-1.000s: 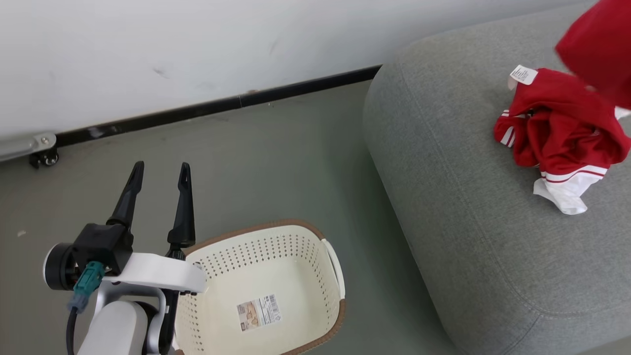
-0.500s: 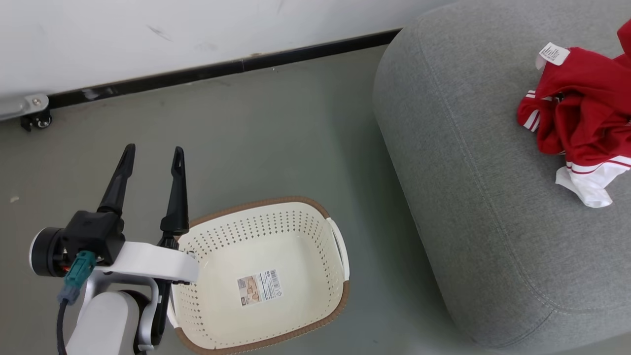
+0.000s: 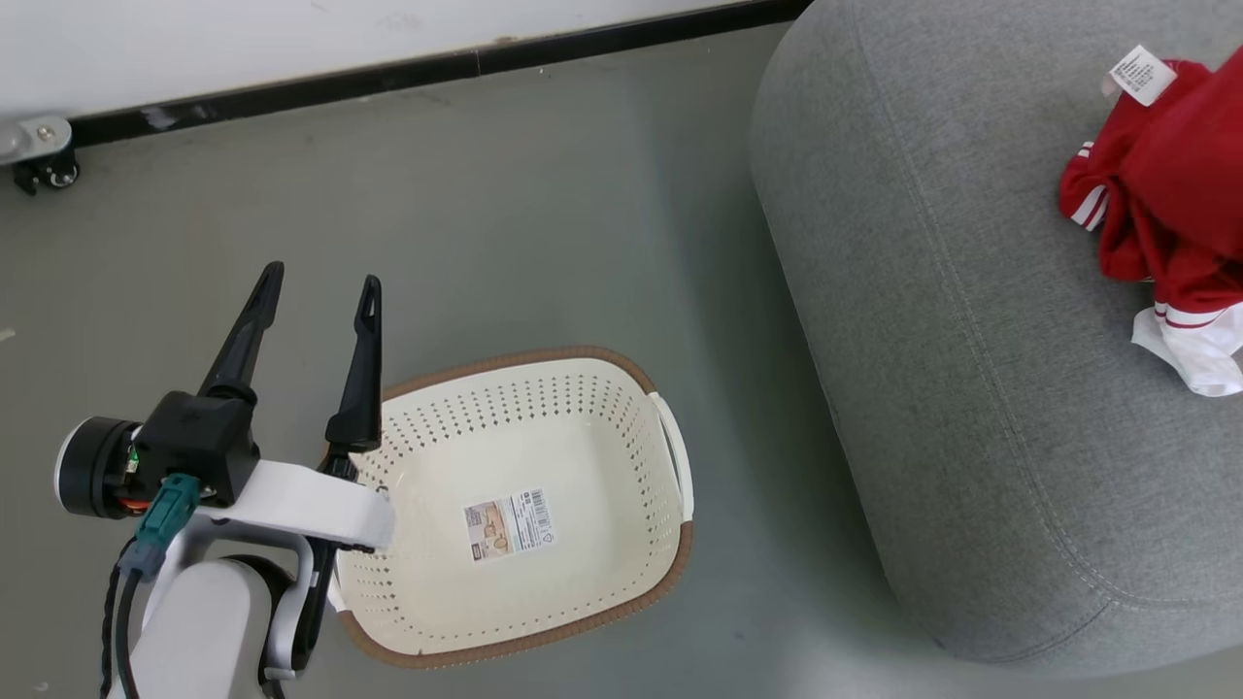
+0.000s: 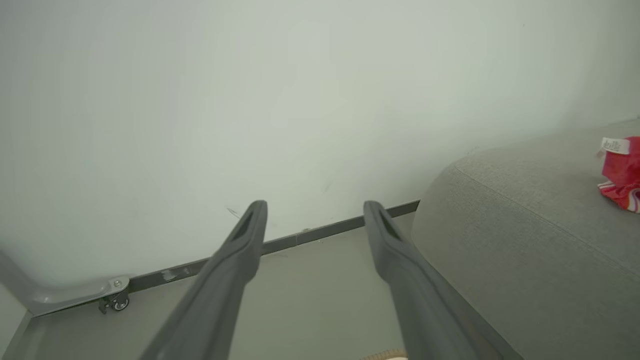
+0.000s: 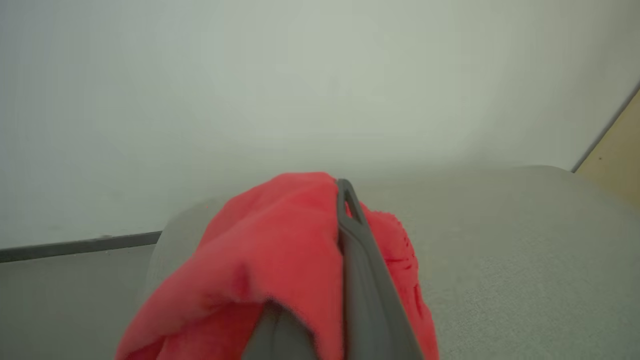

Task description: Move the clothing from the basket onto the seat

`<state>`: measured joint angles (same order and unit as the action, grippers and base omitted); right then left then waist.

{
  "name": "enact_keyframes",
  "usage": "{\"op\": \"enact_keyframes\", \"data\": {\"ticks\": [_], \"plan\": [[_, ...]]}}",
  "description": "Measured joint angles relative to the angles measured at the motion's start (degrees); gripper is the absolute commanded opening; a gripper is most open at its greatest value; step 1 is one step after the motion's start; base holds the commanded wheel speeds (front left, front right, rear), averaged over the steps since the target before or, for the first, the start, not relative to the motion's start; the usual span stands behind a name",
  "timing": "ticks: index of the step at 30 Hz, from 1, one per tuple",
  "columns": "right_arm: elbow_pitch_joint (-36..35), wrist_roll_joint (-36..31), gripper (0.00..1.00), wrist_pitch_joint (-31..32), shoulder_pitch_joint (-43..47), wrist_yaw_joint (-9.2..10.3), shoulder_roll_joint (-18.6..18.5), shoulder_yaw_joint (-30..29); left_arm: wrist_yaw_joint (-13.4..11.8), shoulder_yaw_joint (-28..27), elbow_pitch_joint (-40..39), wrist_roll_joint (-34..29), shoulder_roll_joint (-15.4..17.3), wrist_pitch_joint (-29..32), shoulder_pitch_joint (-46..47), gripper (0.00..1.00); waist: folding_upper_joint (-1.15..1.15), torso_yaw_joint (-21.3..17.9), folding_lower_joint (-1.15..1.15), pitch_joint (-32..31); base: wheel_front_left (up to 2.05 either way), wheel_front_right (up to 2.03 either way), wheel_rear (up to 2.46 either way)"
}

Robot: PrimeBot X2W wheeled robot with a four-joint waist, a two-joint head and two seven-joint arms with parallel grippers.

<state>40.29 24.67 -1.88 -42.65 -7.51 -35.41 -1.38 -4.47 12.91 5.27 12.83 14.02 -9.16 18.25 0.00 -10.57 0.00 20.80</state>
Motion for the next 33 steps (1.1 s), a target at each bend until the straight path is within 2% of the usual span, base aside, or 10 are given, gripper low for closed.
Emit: {"op": "enact_keyframes", "data": {"ticks": [7, 12, 18, 23, 24, 27, 28, 30, 33], "plan": [[3.57, -0.43, 0.00, -2.41, 0.67, 0.00, 2.68, 2.63, 0.00, 0.46, -0.77, -0.26, 0.05, 0.42, 1.13, 1.00, 0.00, 0.15, 0.00, 1.82, 0.00, 0.00, 0.00], [5.49, -1.40, 0.00, -3.74, 2.27, 0.00, 2.48, 2.37, 0.00, 0.46, -1.09, -0.46, 0.03, 0.57, 1.20, 1.00, 0.00, -0.04, 0.00, 2.65, 0.00, 0.00, 0.00], [10.03, -3.39, 0.00, -4.43, 3.00, 0.00, 0.23, 1.60, -0.04, 0.19, -1.36, -0.46, 0.07, 0.57, 1.24, 1.00, 0.00, -0.49, 0.00, 3.37, 0.00, 0.00, 0.00], [11.55, -3.15, 0.00, -5.55, 2.86, 0.00, 1.49, 1.45, -0.07, 0.04, -1.37, -0.46, 0.18, 0.57, 1.24, 1.00, 0.00, -1.01, 0.00, 3.81, 0.00, 0.00, 0.00], [11.77, -3.14, 0.09, -5.76, 2.84, 0.00, 1.76, 1.45, -0.07, 0.03, -1.37, -0.46, 0.21, 0.57, 1.24, 1.00, 0.00, -1.13, 0.00, 3.86, 0.00, 0.00, 0.00], [12.26, -2.89, 0.47, -6.57, 2.67, 0.00, 2.14, 1.41, -0.07, 0.03, -1.37, -0.46, 0.21, 0.57, 1.24, 1.00, 0.00, -1.40, 0.00, 3.96, 0.00, 0.00, 0.00], [12.45, -2.89, 0.71, -6.77, 2.66, 0.00, 2.32, 1.37, -0.07, 0.04, -1.37, -0.46, 0.21, 0.57, 1.24, 1.00, 0.00, -1.48, 0.00, 3.94, 0.00, 0.00, 0.00], [13.35, -2.83, 1.00, -7.19, 2.66, 0.00, 2.46, 1.29, -0.07, 0.05, -1.36, -0.46, 0.20, 0.56, 1.24, 1.00, 0.00, -1.60, 0.00, 3.85, 0.00, 0.00, 0.00], [13.88, -2.37, 1.00, -8.04, 2.69, 0.00, 2.41, 0.87, -0.08, 0.05, -1.30, -0.45, 0.05, 0.47, 1.24, 1.00, 0.00, -1.78, 0.00, 3.65, 0.00, 0.00, 0.00]]}}
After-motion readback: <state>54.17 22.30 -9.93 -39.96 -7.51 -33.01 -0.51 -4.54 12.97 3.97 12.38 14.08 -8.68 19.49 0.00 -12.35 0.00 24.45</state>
